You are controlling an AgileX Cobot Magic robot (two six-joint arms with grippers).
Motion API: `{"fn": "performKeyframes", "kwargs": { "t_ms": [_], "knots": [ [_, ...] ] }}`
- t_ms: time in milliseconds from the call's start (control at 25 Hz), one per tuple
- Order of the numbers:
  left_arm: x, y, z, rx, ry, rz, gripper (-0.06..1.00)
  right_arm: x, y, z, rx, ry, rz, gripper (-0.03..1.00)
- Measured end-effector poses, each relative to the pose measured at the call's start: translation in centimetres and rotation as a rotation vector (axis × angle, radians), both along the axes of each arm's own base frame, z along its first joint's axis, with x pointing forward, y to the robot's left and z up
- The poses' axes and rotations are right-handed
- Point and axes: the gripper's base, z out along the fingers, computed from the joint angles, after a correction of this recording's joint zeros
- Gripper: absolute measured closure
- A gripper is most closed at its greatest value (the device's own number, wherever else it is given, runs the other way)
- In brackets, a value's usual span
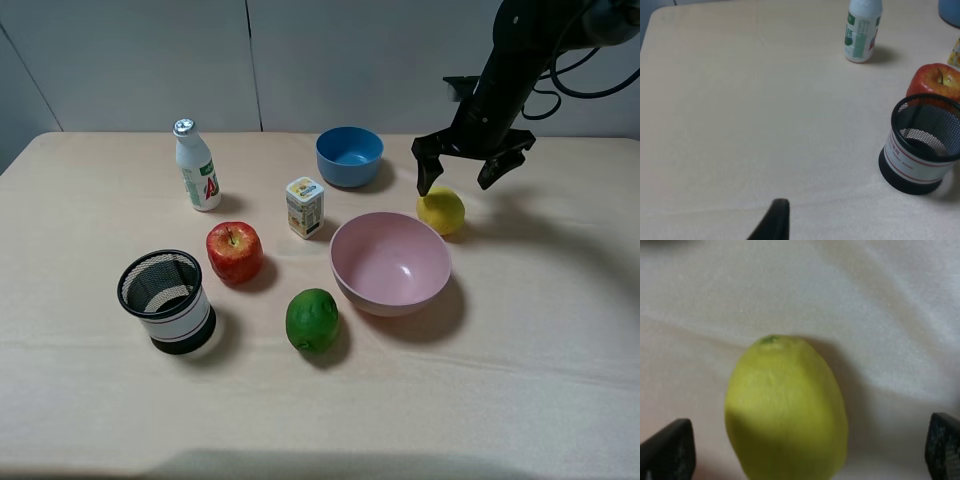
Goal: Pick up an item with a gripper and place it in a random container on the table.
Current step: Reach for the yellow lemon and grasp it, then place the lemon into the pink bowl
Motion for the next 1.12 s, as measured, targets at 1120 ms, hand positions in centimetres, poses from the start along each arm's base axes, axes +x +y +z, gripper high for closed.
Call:
{"fn": "performKeyframes", "kwargs": {
  "t_ms": [1120],
  "knots": [
    [0.0,0.0,0.0,0.0,-0.001,0.0,-0.04,0.5,0.2,-5.2,-0.006,0.072,0.016,0.52]
  ]
}}
